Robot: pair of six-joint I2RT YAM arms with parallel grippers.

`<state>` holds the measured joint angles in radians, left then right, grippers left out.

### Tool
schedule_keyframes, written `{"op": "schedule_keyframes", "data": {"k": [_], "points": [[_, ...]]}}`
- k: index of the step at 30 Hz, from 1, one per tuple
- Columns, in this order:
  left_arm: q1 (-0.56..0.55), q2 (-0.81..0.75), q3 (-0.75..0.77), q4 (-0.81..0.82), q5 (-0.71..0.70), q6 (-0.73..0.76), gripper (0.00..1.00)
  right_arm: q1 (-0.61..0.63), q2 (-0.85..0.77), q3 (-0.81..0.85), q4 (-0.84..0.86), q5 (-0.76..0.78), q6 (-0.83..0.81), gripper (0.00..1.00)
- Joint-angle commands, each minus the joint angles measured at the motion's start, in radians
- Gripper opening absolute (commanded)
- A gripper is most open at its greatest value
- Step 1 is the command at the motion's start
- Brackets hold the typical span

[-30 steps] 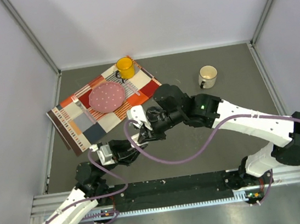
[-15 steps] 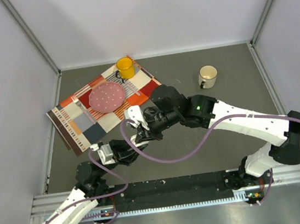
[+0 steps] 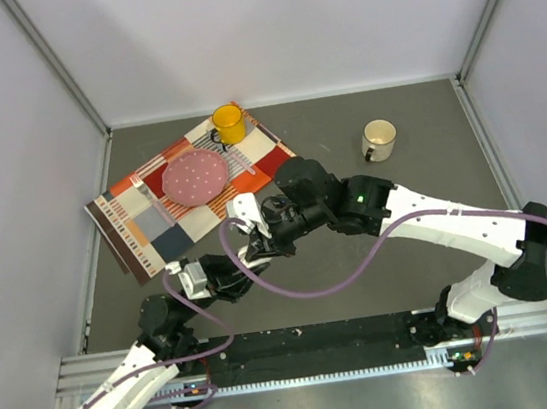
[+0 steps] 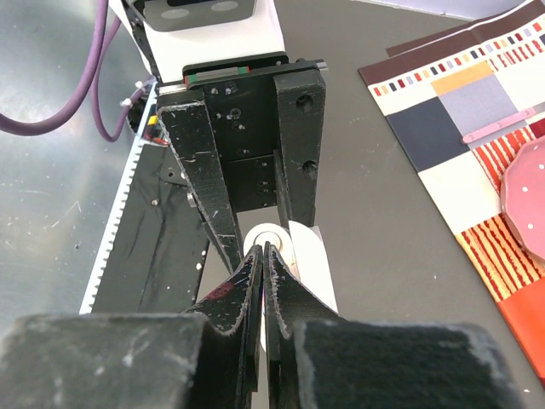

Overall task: Insert the wireless bluetooth earbuds into the charging case
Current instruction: Place the earbud in the charging case, then close the charging case.

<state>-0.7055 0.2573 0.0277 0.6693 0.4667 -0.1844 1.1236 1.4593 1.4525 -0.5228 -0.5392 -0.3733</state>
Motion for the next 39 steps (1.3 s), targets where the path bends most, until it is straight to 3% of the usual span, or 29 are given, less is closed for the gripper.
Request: {"op": "schedule_keyframes", "data": {"k": [1,14,21,32,39], "points": [[-0.002,-0.026,-0.193,0.112,-0.014,-0.006,0.0,0.005,-0.019,-0.009,-0.013,0.021,0.005,0.0],[-0.002,-0.029,-0.193,0.079,-0.033,-0.007,0.0,0.007,-0.093,-0.017,0.029,0.03,0.03,0.06],[-0.002,-0.029,-0.178,0.062,-0.046,-0.006,0.0,0.007,-0.128,-0.063,0.106,0.131,0.092,0.24],[0.0,-0.016,-0.072,-0.013,-0.073,0.088,0.0,0.005,-0.203,-0.052,0.162,0.274,0.149,0.37],[-0.002,0.034,0.073,-0.092,-0.079,0.171,0.0,0.002,-0.241,-0.067,0.237,0.421,0.197,0.58]]}}
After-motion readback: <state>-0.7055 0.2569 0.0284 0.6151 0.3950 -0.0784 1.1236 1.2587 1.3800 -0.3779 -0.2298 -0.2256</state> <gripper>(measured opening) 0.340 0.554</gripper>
